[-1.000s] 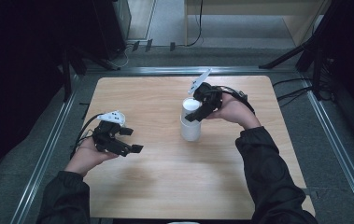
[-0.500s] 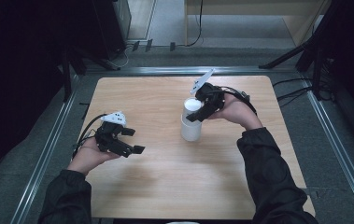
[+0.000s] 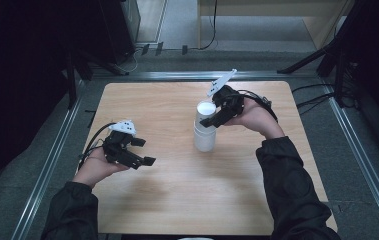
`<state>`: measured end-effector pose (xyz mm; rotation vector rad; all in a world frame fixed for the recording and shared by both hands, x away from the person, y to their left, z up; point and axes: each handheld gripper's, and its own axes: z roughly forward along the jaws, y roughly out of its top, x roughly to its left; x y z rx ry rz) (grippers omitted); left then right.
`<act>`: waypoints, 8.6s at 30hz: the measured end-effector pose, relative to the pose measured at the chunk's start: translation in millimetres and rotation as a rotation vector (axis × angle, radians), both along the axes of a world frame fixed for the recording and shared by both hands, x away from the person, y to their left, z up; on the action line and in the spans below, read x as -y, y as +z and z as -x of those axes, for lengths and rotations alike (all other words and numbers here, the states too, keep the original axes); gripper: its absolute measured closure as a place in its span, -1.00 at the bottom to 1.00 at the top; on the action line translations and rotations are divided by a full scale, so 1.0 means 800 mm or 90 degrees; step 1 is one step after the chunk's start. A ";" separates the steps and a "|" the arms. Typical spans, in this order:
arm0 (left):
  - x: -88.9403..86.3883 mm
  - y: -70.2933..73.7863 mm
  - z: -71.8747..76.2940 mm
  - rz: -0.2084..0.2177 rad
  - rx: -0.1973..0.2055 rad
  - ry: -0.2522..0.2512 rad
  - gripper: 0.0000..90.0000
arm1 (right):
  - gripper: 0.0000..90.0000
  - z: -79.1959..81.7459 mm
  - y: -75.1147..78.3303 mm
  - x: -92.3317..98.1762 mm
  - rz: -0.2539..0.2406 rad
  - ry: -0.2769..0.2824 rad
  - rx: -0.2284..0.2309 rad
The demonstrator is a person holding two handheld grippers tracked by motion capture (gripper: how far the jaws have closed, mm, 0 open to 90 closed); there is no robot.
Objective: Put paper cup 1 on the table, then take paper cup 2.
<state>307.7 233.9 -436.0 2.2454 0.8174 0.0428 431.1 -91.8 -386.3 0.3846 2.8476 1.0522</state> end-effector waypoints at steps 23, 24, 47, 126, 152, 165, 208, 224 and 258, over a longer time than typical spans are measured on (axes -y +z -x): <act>0.005 -0.003 0.000 0.001 -0.001 -0.012 -0.68 | -0.31 0.038 0.077 0.025 -0.076 -0.011 0.100; 0.005 -0.002 0.000 0.004 -0.001 -0.012 -0.68 | -0.30 0.041 0.081 0.026 -0.079 -0.009 0.103; 0.026 0.004 -0.008 0.054 0.016 -0.041 -0.68 | -0.29 0.098 0.061 0.020 -0.077 0.043 0.042; 0.111 -0.052 -0.014 0.112 -0.005 -0.187 -0.68 | -0.28 0.130 -0.082 -0.006 -0.218 0.023 -0.104; 0.111 -0.051 -0.012 0.101 0.004 -0.200 -0.49 | -0.31 0.129 -0.085 -0.008 -0.214 0.020 -0.115; 0.107 -0.049 -0.013 0.112 0.002 -0.194 -0.48 | -0.41 0.130 -0.083 -0.007 -0.220 0.024 -0.110; 0.081 0.015 -0.040 -0.115 -0.002 -0.233 -0.48 | -0.40 0.135 -0.098 0.016 -0.192 0.004 -0.074; 0.119 -0.014 -0.026 -0.217 -0.036 -0.278 -0.48 | -0.41 0.138 -0.104 0.000 -0.187 0.026 -0.082; 0.121 -0.014 -0.023 -0.153 -0.024 -0.271 -0.76 | -0.24 0.136 -0.092 0.004 -0.209 0.038 -0.073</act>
